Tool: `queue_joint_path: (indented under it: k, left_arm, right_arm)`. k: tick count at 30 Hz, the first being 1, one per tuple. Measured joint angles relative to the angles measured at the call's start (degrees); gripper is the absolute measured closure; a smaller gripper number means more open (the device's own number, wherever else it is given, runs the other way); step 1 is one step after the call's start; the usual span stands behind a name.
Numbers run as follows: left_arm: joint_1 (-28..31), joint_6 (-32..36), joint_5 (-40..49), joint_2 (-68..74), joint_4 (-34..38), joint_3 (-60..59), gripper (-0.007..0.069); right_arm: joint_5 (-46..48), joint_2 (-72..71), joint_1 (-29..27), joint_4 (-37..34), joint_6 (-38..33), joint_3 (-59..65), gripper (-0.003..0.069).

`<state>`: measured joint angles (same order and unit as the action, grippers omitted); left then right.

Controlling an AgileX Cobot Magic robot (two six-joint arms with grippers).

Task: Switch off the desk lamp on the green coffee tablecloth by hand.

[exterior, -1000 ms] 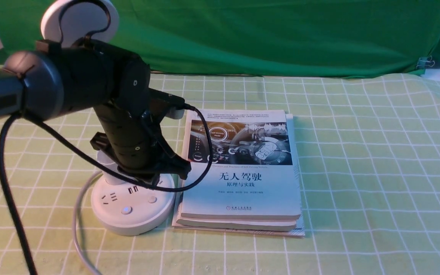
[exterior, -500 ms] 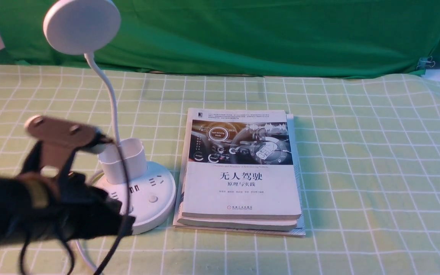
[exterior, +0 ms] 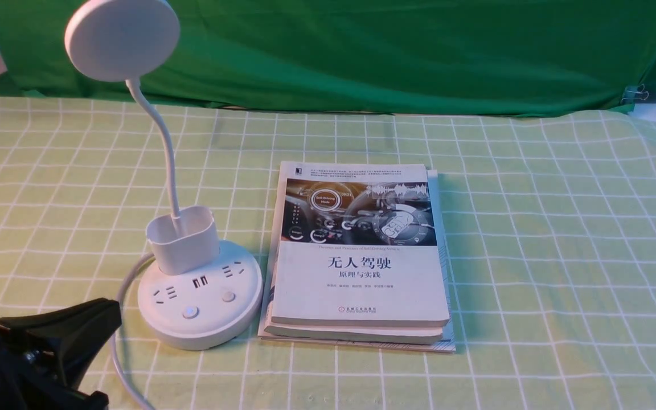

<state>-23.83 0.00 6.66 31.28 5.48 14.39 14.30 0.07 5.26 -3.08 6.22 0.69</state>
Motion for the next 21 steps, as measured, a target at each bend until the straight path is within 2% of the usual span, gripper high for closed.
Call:
queue_joint_path:
  k: [10, 15, 18, 21]
  left_arm:
    - [0.0, 0.0, -0.66, -0.17, -0.23, 0.0, 0.061]
    - [0.3, 4.57, -4.81, -1.66, -0.23, -0.79, 0.061]
    - [3.4, 9.05, -9.64, -7.78, 0.22, -4.16, 0.061]
    - [6.81, 10.3, -10.89, -12.7, 0.74, -6.37, 0.061]
  right_arm:
    - [0.0, 0.0, 0.0, 0.0, -0.01, 0.0, 0.0629]
    - [0.0, 0.0, 0.0, 0.0, -0.05, 0.0, 0.0629]
    - [0.0, 0.0, 0.0, 0.0, -0.05, 0.0, 0.0629]
    - [0.0, 0.0, 0.0, 0.0, 0.0, 0.0, 0.0629]
